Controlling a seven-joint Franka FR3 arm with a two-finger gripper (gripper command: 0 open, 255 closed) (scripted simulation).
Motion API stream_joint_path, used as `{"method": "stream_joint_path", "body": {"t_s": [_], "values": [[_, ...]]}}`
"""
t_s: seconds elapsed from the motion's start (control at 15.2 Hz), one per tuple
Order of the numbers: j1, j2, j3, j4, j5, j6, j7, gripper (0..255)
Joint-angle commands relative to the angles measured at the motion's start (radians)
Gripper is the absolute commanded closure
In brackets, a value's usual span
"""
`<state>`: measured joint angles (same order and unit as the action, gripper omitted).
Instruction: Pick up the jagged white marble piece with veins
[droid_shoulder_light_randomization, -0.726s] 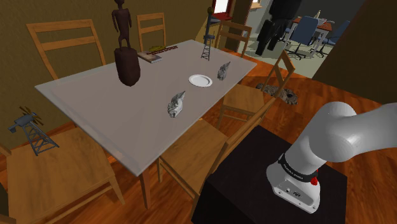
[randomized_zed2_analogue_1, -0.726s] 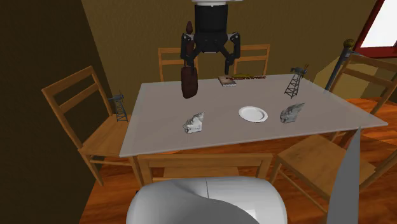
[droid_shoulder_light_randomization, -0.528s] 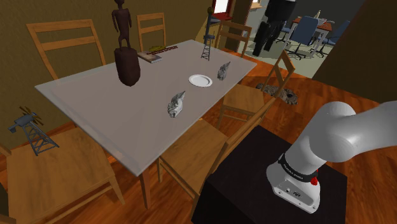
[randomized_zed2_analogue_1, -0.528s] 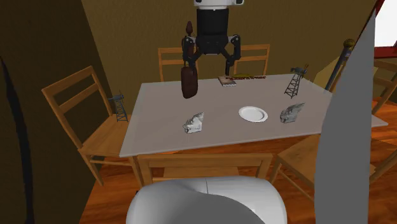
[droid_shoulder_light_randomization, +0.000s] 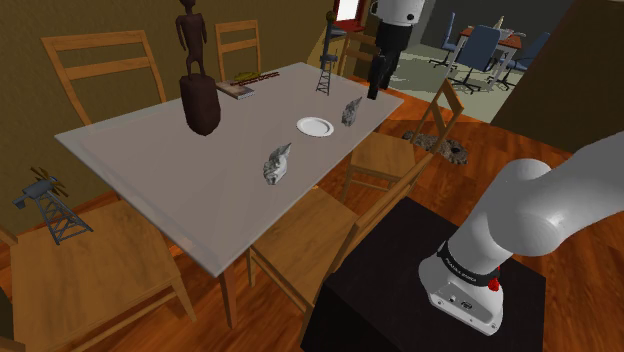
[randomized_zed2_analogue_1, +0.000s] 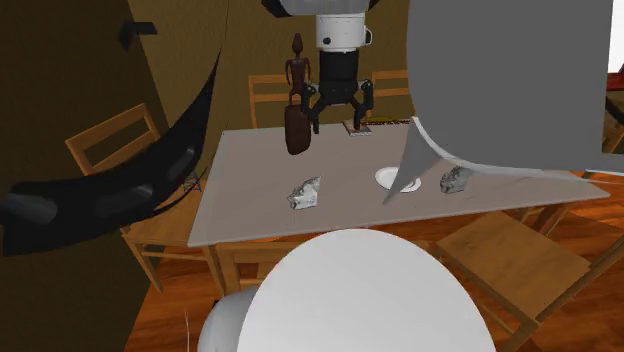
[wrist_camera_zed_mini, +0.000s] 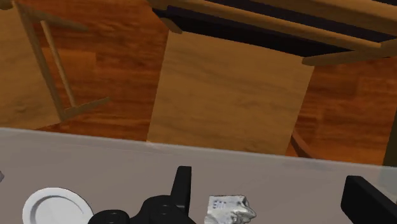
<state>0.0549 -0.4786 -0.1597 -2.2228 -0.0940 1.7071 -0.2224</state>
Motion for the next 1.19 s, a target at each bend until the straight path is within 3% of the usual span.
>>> {"method": "stream_joint_path", "body": {"t_s": [0.0,0.53,1.12], "values": [[0.013,0.083,-0.017,0.032,0.001,0.035,-0.054,0],[0.046,0.406,-0.053,0.19,0.027,0.133,-0.26,0],[0.049,0.771,-0.03,0.446,0.063,0.169,-0.46,0]]}}
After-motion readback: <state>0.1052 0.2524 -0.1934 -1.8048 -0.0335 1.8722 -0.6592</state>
